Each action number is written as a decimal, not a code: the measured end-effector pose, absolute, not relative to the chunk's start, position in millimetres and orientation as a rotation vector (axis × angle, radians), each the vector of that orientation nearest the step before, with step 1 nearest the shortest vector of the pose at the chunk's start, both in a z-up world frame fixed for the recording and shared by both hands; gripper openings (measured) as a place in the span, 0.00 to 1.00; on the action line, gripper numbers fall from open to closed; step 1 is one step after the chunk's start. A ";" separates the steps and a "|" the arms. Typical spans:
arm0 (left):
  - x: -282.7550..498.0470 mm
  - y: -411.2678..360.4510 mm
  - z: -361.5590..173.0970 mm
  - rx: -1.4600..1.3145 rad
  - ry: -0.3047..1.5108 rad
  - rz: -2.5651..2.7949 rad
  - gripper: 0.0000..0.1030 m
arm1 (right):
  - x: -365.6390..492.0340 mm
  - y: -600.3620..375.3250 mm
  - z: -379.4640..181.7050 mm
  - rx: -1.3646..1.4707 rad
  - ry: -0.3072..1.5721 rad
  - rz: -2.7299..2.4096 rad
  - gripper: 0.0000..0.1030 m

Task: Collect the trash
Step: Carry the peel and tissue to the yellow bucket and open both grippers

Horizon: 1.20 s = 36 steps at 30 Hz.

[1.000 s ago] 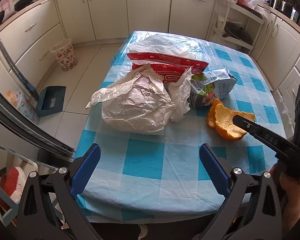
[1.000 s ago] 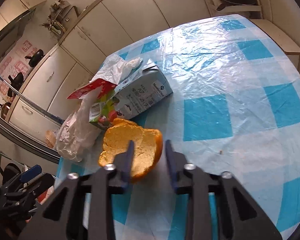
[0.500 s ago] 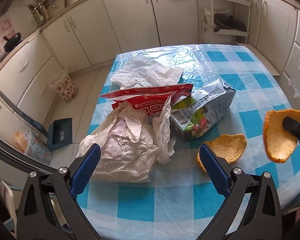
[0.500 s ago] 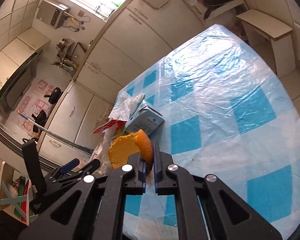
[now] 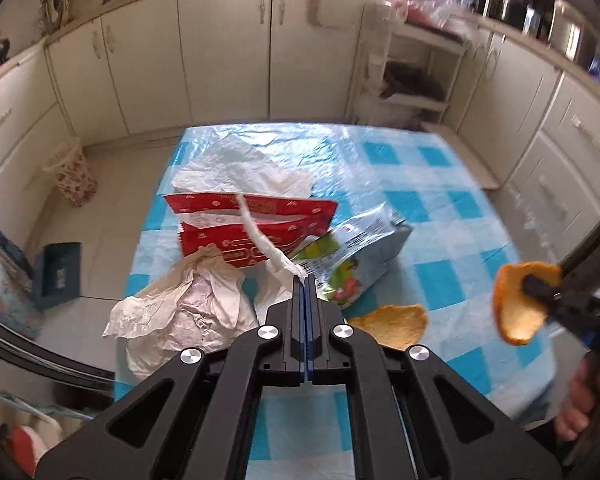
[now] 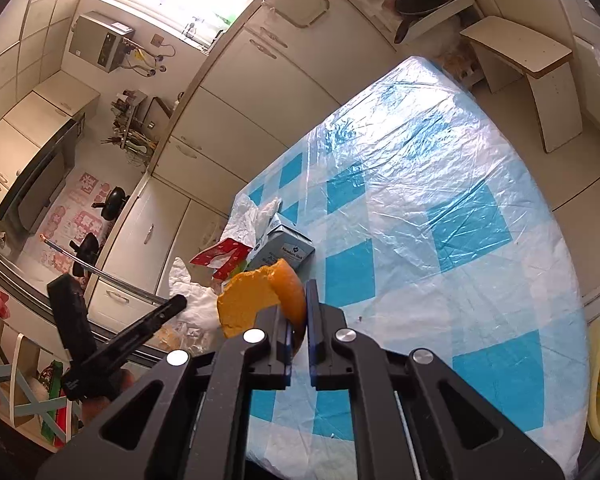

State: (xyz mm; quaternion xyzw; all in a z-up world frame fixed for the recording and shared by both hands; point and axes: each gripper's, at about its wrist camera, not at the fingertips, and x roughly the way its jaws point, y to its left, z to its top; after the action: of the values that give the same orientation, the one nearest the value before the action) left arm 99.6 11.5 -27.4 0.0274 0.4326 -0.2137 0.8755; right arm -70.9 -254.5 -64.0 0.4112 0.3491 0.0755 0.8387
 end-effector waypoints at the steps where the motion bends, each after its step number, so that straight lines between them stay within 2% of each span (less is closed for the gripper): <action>1: 96.4 18.8 -22.7 -0.004 0.898 -0.487 0.01 | -71.9 -255.0 -63.5 0.869 0.737 0.162 0.07; 5: 90.9 45.5 -12.0 -0.229 0.891 -0.636 0.01 | -77.0 -259.5 -62.5 0.870 0.733 0.161 0.07; 8: 85.5 49.7 -12.1 -0.284 0.893 -0.676 0.01 | -80.9 -263.5 -60.9 0.869 0.728 0.154 0.07; 17: 54.1 13.0 -2.9 -0.201 0.860 -0.790 0.01 | -103.8 -285.9 -52.1 0.852 0.702 0.107 0.07; 26: -1.0 -82.9 3.7 -0.045 0.851 -0.915 0.01 | -165.1 -338.1 -29.8 0.764 0.640 -0.039 0.07; 36: -65.3 -233.5 -8.9 0.043 0.897 -1.156 0.01 | -250.7 -428.3 -61.7 0.794 0.692 -0.344 0.07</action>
State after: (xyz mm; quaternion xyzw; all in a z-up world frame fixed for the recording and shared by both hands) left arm -65.3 -233.5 -8.9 0.0198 0.4096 -0.5277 0.7439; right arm -250.7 -428.3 -61.7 0.3769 0.3286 -0.1633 0.8505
